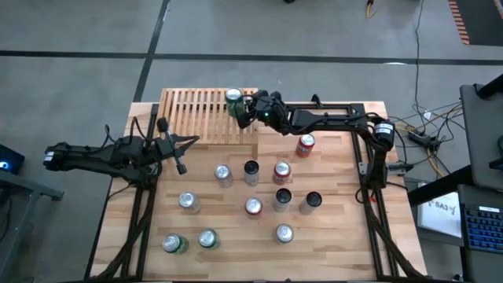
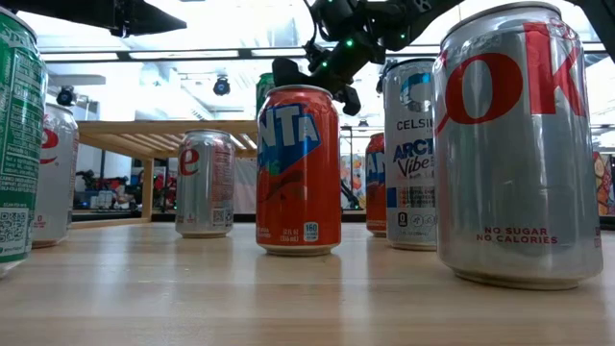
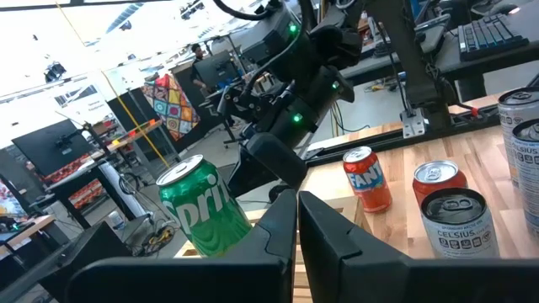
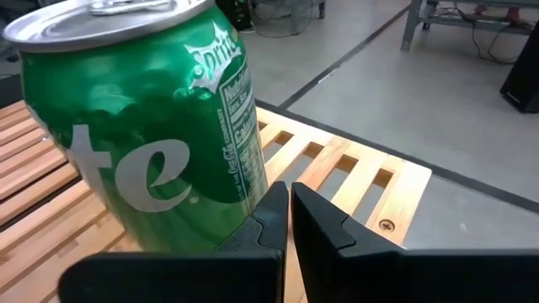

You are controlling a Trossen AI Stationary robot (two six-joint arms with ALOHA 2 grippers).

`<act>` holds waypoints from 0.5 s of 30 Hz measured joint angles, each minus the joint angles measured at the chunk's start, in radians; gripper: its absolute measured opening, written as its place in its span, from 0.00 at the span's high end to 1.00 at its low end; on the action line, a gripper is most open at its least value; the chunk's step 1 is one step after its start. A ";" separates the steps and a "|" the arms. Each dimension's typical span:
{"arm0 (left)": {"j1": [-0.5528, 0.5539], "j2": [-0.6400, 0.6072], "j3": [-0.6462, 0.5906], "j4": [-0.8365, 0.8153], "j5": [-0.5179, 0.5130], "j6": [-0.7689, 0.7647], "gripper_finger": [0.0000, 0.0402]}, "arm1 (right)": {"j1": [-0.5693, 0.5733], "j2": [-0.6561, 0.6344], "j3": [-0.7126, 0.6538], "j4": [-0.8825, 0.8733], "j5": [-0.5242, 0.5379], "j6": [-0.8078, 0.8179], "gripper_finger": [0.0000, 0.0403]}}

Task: Place canned beverage on shelf
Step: Put the right green soda can on the shelf

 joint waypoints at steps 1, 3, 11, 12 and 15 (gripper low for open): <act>0.000 0.000 0.000 0.000 0.000 0.000 1.00 | 0.001 0.000 0.000 0.001 -0.002 0.002 0.98; 0.000 0.000 0.000 0.000 0.000 0.000 1.00 | 0.005 0.003 0.000 0.005 -0.005 0.005 0.98; 0.000 0.000 0.000 0.001 0.000 0.000 1.00 | 0.005 0.018 -0.003 0.006 -0.008 0.015 0.98; 0.000 0.000 0.000 0.001 0.000 0.000 1.00 | 0.005 0.018 -0.003 0.011 -0.008 0.014 0.98; 0.000 0.000 0.000 0.001 0.000 0.000 1.00 | 0.007 0.017 -0.003 0.015 -0.008 0.013 0.98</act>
